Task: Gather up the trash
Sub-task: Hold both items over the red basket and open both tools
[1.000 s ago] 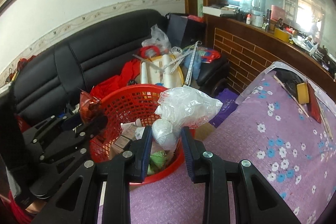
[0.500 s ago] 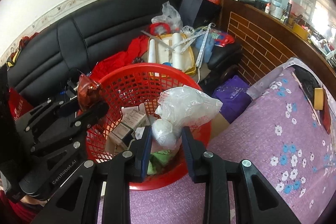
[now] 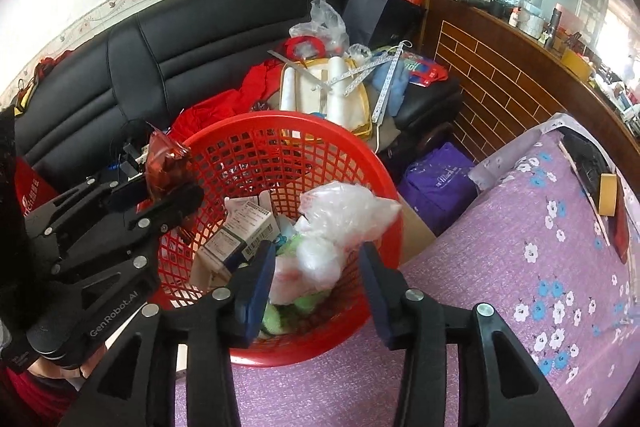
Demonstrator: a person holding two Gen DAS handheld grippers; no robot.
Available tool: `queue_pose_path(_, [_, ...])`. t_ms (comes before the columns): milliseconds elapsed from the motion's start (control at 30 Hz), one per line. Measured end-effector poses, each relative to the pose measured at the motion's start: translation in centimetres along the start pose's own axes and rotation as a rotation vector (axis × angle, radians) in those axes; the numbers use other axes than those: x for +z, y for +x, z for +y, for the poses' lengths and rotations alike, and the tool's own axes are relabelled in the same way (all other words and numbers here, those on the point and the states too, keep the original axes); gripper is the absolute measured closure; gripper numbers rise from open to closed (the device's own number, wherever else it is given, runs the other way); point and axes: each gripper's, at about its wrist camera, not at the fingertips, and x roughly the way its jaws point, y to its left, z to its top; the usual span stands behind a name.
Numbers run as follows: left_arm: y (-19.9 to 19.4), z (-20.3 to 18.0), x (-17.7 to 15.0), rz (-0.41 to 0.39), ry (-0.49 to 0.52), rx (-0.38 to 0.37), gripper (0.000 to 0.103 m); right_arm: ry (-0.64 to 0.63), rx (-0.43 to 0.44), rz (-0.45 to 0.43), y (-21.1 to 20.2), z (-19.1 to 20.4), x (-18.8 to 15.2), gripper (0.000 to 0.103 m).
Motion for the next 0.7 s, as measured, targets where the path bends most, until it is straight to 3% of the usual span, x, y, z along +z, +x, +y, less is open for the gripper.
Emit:
queue_pose_path(67, [0.0,0.0,0.0,-0.004,-0.003,0.002,0.061,0.009,0.004,-0.006,-0.2,-0.2,-0.1,0.055])
queue_pose_path(300, [0.2,-0.4,-0.2,-0.012,0.002,0.001,0.043,0.043,-0.003,-0.024,-0.8,-1.0,-0.4,0.055])
queue_pose_path(433, [-0.1,-0.6,-0.3,-0.025,0.005,0.003,0.022,0.058,-0.017,-0.039,-1.4,-1.2,-0.6,0.054])
queue_pose_path(567, [-0.5,-0.7,-0.2,-0.046,0.001,0.023,0.013,0.084,-0.056,-0.071,-2.2,-1.5,-0.8,0.033])
queue_pose_path(700, [-1.1,-0.6,-0.2,-0.085,-0.014,0.081,0.008,0.114,-0.146,-0.122,-3.2,-2.1,-0.9,0.02])
